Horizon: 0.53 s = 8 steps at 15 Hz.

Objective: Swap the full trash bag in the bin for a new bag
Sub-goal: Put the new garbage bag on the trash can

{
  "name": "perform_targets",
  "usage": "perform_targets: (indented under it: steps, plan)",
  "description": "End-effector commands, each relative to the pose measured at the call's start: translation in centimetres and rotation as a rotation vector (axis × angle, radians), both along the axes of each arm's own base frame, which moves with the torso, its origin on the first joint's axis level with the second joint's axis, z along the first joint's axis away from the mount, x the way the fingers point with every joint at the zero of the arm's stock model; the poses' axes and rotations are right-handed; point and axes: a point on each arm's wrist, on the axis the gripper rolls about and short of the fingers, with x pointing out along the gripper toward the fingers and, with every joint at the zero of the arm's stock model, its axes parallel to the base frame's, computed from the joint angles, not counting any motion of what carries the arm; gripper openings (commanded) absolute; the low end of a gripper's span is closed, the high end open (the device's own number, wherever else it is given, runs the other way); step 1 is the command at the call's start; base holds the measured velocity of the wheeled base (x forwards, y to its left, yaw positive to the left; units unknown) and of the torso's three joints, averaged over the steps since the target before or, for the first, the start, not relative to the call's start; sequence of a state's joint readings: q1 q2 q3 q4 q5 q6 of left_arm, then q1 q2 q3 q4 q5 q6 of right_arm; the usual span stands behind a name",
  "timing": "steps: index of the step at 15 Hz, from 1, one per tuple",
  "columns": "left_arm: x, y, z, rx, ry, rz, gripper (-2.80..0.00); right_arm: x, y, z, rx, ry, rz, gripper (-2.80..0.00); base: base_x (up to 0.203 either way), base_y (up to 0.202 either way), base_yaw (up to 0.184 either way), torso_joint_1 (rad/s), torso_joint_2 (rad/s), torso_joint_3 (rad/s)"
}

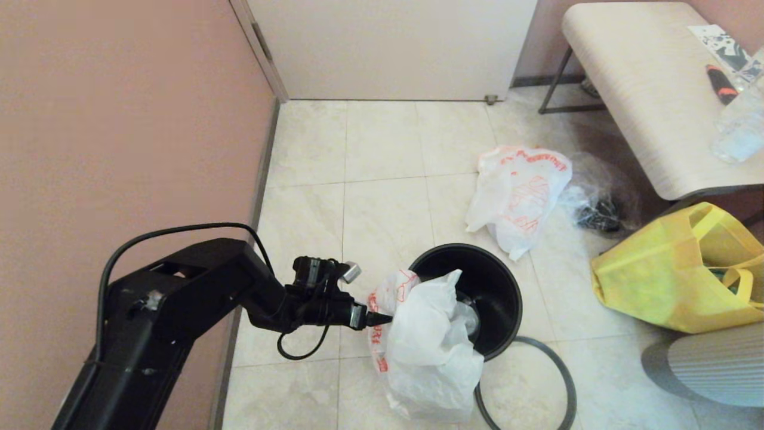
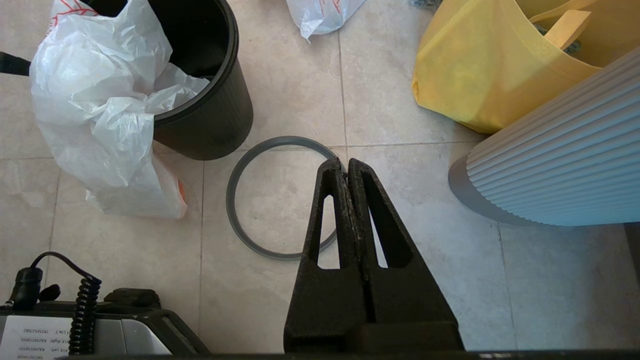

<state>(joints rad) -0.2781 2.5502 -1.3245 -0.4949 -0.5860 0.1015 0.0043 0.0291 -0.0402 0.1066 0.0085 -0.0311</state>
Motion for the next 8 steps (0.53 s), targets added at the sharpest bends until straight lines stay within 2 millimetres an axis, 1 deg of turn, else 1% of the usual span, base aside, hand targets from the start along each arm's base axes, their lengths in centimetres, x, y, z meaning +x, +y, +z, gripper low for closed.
perform_targets:
  steps: [1,8]
  plan:
    - [-0.05,-0.04,-0.19,0.012,-0.017,-0.020,-2.80,0.01,0.00,0.02,0.000,0.003,0.000,-2.80,0.000,0.000,0.000,0.000,0.00,0.000]
    - [-0.26,-0.42,-0.01,0.013,-0.022,-0.035,-2.80,0.03,0.00,0.04,-0.001,0.004,0.001,-2.80,0.000,0.000,0.000,0.000,0.00,0.000]
